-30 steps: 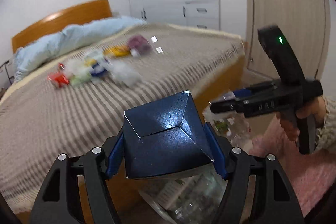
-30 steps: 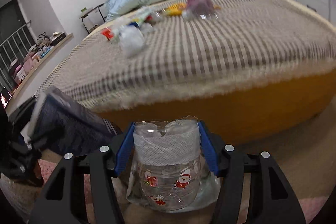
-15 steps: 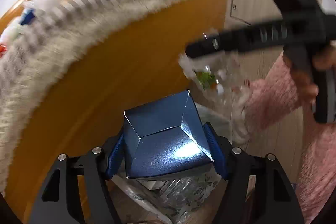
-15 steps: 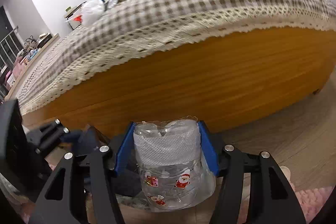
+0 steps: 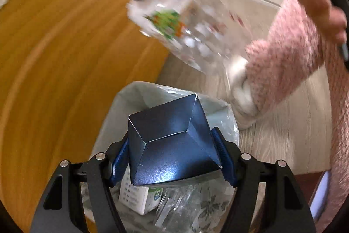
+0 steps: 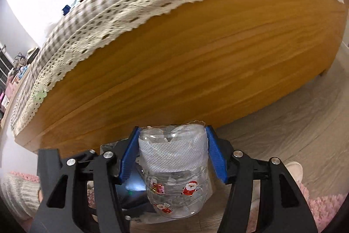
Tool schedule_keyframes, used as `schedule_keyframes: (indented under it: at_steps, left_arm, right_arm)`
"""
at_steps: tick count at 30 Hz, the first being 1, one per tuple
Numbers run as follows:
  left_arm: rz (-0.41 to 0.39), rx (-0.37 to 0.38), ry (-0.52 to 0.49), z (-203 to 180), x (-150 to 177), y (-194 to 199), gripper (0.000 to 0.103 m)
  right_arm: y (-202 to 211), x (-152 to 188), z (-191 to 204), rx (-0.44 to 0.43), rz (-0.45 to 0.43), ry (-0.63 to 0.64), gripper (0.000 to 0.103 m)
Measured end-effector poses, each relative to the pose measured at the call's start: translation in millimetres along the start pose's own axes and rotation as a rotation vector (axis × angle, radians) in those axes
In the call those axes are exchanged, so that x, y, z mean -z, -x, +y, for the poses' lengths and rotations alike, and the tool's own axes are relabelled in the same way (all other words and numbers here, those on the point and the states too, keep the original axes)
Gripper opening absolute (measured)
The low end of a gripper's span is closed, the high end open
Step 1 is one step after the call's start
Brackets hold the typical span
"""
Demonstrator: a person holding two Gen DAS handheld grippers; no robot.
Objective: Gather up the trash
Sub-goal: 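Open the left tool over the bin to drop the blue box, then lower the right tool into the bin and open it to drop the bottle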
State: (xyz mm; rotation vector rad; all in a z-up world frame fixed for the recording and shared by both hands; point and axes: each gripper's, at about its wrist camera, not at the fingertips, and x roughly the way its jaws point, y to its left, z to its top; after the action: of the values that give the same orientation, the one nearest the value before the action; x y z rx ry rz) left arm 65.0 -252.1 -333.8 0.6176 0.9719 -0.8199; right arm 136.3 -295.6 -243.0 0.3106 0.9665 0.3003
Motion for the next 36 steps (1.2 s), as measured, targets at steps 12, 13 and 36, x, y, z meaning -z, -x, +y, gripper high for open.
schedule_keyframes:
  at_steps: [12,13,36]
  left_arm:
    - [0.136,0.084,-0.191,-28.2,32.3,-36.0,0.067]
    - [0.14,0.084,-0.19,-27.5,32.2,-36.5,0.067]
    - [0.274,0.067,0.407,81.6,48.0,-12.5,0.067]
  right_arm:
    - [-13.1,14.9,-4.3,-0.059,0.02,0.086,0.058]
    - [-15.8,17.0,-3.5,-0.061,0.025,0.095,0.058]
    - [-87.3,77.9,43.5,-0.003,0.083,0.519,0.058]
